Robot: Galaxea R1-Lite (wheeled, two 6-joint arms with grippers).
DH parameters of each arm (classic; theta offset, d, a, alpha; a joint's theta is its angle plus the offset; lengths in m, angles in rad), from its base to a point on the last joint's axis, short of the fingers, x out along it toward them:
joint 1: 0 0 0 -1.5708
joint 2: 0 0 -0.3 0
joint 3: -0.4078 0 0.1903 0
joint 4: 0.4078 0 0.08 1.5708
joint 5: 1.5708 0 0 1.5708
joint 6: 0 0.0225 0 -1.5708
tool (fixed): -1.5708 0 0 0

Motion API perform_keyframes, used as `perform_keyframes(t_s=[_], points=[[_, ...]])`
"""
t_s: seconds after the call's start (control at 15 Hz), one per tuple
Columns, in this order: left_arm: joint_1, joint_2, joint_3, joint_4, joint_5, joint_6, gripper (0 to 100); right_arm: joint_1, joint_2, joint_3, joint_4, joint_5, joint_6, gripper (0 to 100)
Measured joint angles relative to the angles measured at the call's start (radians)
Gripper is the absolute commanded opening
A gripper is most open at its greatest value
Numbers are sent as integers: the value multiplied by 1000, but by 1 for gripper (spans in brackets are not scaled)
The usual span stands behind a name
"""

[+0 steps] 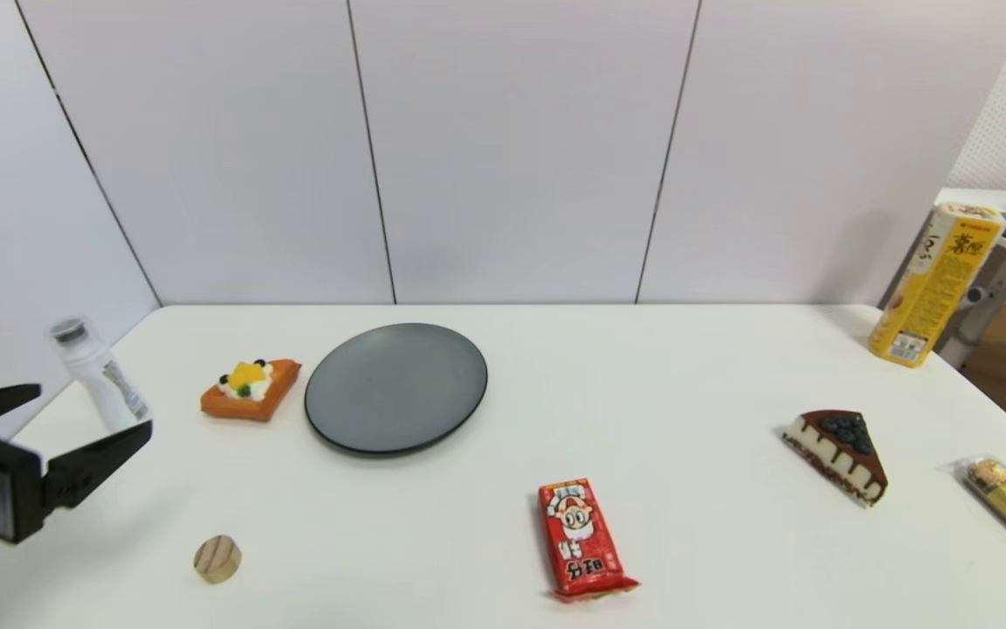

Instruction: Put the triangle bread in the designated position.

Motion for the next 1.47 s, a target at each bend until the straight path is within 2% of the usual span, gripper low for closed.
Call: perform_keyframes(t_s=[0.33, 0.6, 1.07, 1.47], points=[[0, -536, 339, -5, 4, -60, 100, 1, 0, 0, 0, 0, 0, 100], [-11, -814, 442, 130, 99, -144, 100, 0, 0, 0, 0, 0, -1, 100], [-15, -897, 460, 146, 129, -249, 100, 0, 0, 0, 0, 0, -2, 100], [-15, -900, 461, 146, 130, -260, 100, 1, 0, 0, 0, 0, -1, 100]])
